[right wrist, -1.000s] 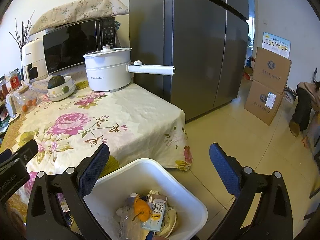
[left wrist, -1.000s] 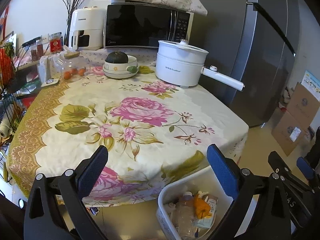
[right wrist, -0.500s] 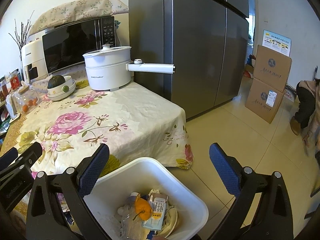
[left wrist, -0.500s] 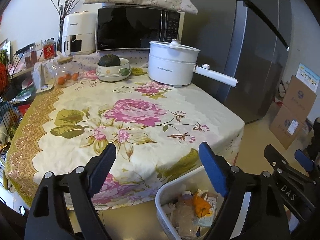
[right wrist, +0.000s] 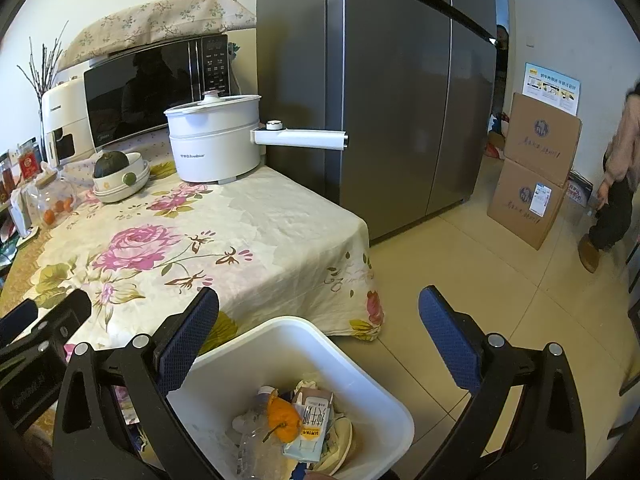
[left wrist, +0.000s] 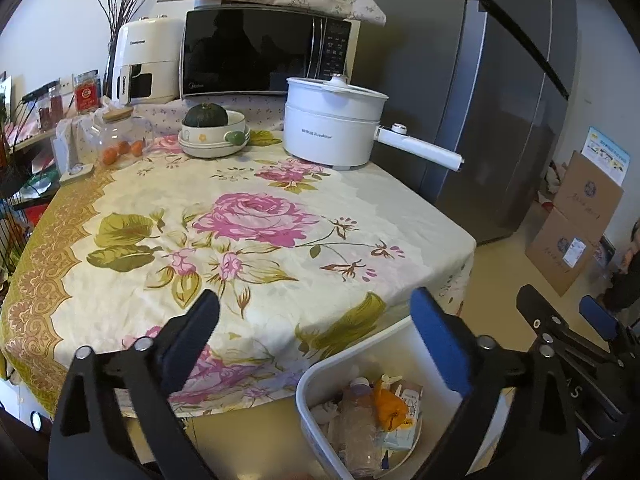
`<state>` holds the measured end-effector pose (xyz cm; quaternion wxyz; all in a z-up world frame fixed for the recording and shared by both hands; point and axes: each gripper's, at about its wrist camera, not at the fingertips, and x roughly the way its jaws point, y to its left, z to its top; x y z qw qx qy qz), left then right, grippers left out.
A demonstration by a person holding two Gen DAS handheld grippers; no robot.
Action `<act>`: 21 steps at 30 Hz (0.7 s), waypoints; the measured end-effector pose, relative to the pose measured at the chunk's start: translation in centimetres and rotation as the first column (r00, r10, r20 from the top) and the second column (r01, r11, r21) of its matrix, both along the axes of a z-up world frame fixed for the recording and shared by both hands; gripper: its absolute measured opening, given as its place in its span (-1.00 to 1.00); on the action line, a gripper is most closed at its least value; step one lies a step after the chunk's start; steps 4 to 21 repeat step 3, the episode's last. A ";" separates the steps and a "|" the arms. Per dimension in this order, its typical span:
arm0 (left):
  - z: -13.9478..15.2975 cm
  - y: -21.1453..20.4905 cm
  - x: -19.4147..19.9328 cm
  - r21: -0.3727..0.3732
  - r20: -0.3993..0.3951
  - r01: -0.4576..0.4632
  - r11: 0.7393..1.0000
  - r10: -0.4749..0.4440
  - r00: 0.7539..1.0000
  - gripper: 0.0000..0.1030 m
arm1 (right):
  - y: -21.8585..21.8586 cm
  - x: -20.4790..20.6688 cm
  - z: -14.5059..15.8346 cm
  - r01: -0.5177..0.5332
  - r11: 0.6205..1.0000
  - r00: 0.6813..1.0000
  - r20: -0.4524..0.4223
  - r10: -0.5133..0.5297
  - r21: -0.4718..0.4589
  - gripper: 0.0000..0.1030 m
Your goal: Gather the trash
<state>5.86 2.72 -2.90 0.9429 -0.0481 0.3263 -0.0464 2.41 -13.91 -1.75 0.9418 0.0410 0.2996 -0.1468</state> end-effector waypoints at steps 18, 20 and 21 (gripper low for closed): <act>0.0 0.1 0.1 0.003 -0.001 -0.015 1.000 0.015 1.000 0.87 | -0.1 -0.1 0.1 0.004 1.000 1.000 0.006 -0.004 -0.004 0.86; 0.0 0.1 0.1 0.003 -0.001 -0.015 1.000 0.015 1.000 0.87 | -0.1 -0.1 0.1 0.004 1.000 1.000 0.006 -0.004 -0.004 0.86; 0.0 0.1 0.1 0.003 -0.001 -0.015 1.000 0.015 1.000 0.87 | -0.1 -0.1 0.1 0.004 1.000 1.000 0.006 -0.004 -0.004 0.86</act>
